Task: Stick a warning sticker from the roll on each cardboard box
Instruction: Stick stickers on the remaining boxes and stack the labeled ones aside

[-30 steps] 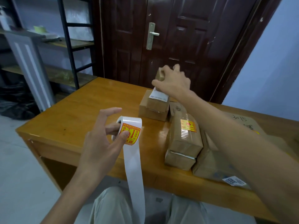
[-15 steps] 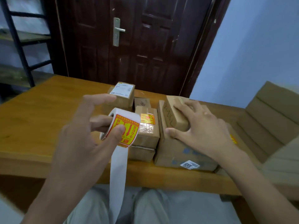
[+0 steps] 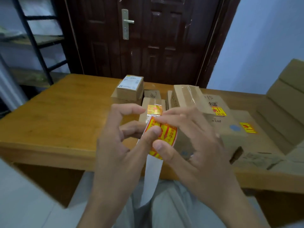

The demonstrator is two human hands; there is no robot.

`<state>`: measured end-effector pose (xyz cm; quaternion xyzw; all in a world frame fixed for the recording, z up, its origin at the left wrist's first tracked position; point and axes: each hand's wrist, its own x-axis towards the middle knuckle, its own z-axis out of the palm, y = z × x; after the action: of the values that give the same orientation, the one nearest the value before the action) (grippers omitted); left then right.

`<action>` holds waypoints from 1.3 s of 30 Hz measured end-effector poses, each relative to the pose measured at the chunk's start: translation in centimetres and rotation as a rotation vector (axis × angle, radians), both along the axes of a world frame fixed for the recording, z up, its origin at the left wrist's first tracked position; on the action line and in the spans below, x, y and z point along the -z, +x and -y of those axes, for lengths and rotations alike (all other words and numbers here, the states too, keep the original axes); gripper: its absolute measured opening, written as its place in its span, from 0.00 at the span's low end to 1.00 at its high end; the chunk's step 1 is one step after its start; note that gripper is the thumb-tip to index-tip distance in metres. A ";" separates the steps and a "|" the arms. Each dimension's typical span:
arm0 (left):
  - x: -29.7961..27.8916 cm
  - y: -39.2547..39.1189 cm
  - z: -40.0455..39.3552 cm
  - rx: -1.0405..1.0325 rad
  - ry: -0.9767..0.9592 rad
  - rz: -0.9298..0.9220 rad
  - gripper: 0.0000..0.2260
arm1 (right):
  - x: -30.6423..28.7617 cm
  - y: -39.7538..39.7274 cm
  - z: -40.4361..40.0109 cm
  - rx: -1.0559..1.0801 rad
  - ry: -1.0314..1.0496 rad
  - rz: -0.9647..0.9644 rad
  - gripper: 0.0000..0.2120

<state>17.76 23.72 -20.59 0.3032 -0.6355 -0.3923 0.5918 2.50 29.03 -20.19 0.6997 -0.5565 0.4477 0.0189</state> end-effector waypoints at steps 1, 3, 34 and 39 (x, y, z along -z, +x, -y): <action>0.4 0.0 0.1 -0.002 0.006 0.004 0.16 | 0.5 0.0 0.1 -0.004 -0.005 0.039 0.16; 0.5 0.0 -0.4 0.041 0.040 -0.045 0.15 | 1.3 0.1 0.3 -0.010 -0.015 0.141 0.13; 8.4 1.8 -1.3 -0.151 0.051 0.166 0.19 | 9.3 2.5 0.7 0.174 0.059 0.285 0.18; 9.0 2.2 -1.0 -0.170 0.037 0.218 0.18 | 9.4 2.6 0.9 0.199 -0.004 0.199 0.10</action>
<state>19.95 24.71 -29.58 0.4077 -0.6607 -0.3171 0.5447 5.08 28.12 -29.55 0.5933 -0.6213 0.5118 0.0091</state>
